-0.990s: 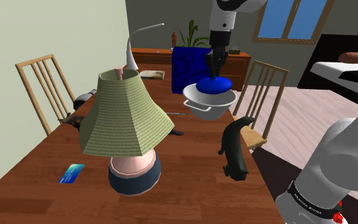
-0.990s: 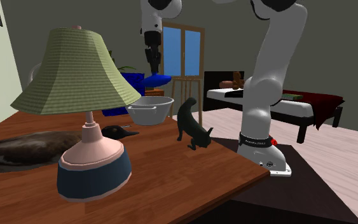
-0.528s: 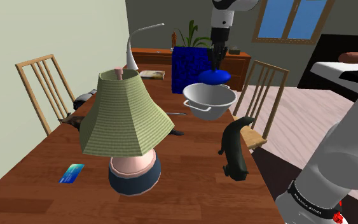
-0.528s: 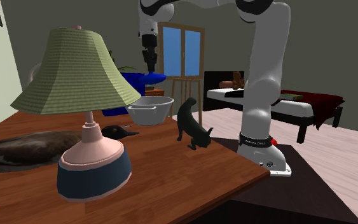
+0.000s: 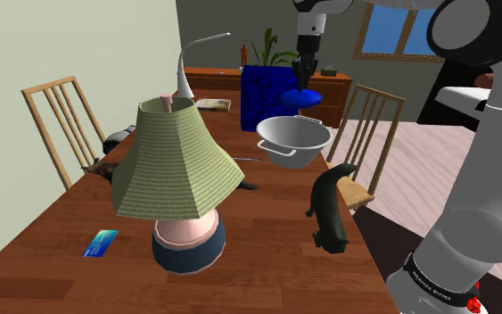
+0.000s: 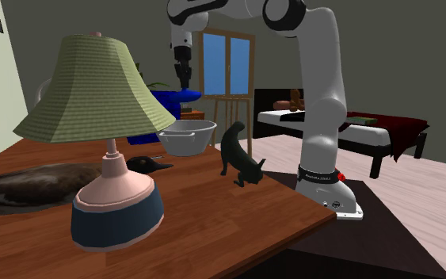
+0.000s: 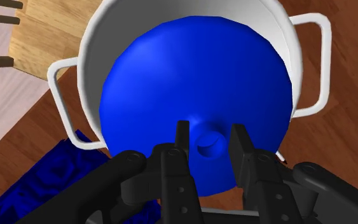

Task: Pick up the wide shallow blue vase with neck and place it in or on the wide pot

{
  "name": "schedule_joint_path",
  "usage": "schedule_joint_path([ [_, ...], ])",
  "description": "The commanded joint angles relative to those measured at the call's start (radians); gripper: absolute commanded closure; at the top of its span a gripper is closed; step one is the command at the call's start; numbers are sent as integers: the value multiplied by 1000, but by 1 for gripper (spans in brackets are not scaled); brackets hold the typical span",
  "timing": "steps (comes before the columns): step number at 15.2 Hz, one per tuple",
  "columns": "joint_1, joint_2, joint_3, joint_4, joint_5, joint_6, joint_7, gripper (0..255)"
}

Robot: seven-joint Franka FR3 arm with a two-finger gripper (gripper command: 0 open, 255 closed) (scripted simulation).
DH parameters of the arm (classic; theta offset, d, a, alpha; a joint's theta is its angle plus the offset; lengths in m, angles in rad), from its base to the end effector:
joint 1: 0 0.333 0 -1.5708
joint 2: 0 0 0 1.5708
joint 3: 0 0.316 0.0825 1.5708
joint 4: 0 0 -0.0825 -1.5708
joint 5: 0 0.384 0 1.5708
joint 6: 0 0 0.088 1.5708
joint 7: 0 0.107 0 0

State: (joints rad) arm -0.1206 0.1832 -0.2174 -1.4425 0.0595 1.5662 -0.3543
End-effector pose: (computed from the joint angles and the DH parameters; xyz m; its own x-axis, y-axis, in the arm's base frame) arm 0.5787 -0.1841 0.5803 0.9988 0.0182 -0.0448 0.0165 -0.9991 -0.0380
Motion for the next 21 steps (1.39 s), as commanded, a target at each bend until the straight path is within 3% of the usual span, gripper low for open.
schedule_joint_path([
  [1, -5, 23, -2, 13, 5, 10, -9, 255],
  [21, 2, 18, 2, -262, 6, 279, -15, 255],
])
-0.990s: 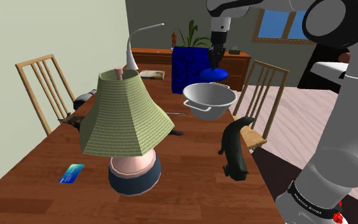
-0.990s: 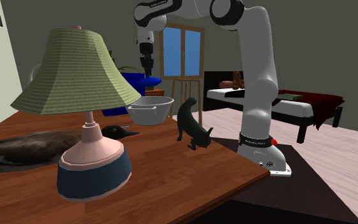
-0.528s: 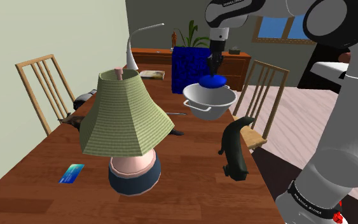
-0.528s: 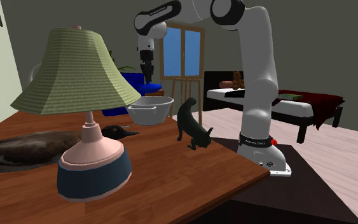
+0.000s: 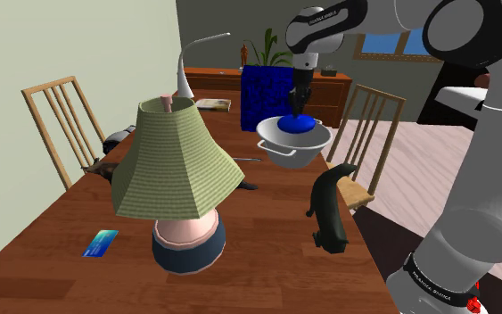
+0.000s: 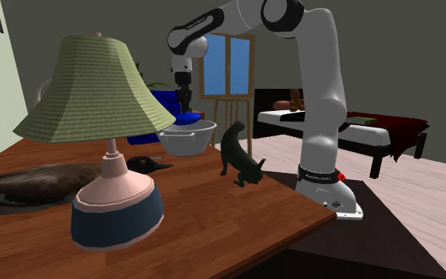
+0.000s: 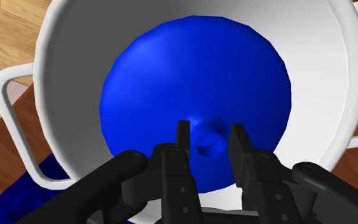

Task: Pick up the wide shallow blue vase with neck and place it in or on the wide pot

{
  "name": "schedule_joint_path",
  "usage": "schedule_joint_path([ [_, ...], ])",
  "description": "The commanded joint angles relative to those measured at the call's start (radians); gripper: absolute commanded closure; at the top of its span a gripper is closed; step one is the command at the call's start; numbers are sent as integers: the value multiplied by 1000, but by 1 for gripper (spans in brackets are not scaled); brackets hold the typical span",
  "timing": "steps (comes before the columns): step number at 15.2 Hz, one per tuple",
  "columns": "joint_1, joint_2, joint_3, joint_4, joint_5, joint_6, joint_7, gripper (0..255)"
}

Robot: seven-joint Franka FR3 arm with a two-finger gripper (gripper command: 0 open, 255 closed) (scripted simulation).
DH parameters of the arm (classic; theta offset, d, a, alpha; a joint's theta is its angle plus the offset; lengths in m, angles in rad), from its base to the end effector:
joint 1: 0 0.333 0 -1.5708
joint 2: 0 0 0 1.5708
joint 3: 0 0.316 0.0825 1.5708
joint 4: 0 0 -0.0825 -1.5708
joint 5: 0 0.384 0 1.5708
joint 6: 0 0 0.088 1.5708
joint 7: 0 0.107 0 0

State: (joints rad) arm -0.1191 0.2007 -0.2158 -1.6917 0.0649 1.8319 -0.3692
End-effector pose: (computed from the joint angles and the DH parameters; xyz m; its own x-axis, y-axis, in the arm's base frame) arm 0.5853 -0.1891 0.4736 0.9988 0.0196 -0.0451 0.0179 -0.9991 -0.0378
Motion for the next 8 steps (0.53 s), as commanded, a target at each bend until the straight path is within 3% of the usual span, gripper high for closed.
schedule_joint_path([
  [1, 0, 0, 0, -13, 0, 14, 0, 255],
  [7, 0, 0, 0, -12, 0, 14, 0, 255],
  [8, 0, 0, 0, -12, 0, 13, 0, 0],
])
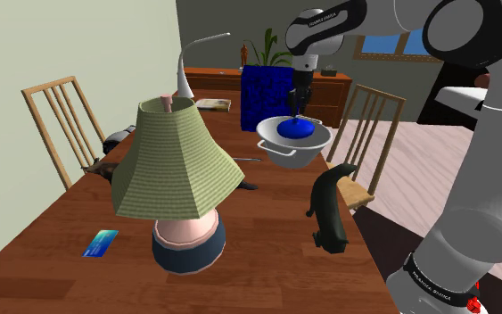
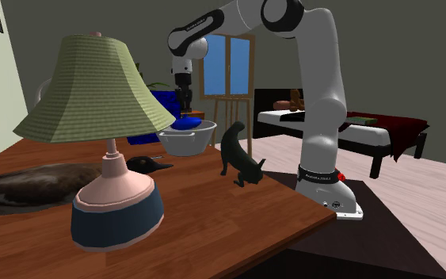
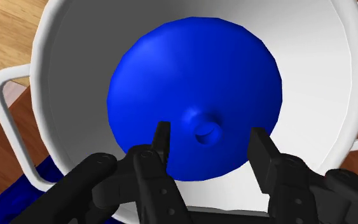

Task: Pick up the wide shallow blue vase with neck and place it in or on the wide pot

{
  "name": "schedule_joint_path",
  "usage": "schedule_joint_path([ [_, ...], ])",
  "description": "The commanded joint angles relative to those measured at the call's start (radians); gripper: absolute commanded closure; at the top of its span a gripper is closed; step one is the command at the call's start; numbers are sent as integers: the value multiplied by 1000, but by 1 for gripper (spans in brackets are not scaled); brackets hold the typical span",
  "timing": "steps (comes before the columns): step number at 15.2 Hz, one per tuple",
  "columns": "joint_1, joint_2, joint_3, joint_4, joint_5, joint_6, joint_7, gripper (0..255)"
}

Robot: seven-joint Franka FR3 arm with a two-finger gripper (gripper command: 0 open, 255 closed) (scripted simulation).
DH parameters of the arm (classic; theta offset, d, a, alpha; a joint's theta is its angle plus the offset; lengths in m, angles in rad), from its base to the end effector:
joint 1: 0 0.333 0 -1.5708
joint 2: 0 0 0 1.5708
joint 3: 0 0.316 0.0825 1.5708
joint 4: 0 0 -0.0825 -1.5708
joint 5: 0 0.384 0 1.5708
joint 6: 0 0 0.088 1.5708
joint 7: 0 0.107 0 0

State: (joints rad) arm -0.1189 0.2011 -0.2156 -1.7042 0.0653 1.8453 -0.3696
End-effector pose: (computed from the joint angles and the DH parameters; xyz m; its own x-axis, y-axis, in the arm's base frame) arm 0.5850 -0.1890 0.4685 0.9988 0.0195 -0.0446 0.0178 -0.9991 -0.0377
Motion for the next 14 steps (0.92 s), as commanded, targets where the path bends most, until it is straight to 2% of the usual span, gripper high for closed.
schedule_joint_path([
  [1, 0, 0, 0, 0, 0, 0, 0, 0],
  [5, 0, 0, 0, 0, 0, 0, 0, 0],
  [9, -4, 0, -2, 127, -2, -127, 2, 0],
  [14, -4, 0, -3, 127, -2, -127, 2, 0],
])
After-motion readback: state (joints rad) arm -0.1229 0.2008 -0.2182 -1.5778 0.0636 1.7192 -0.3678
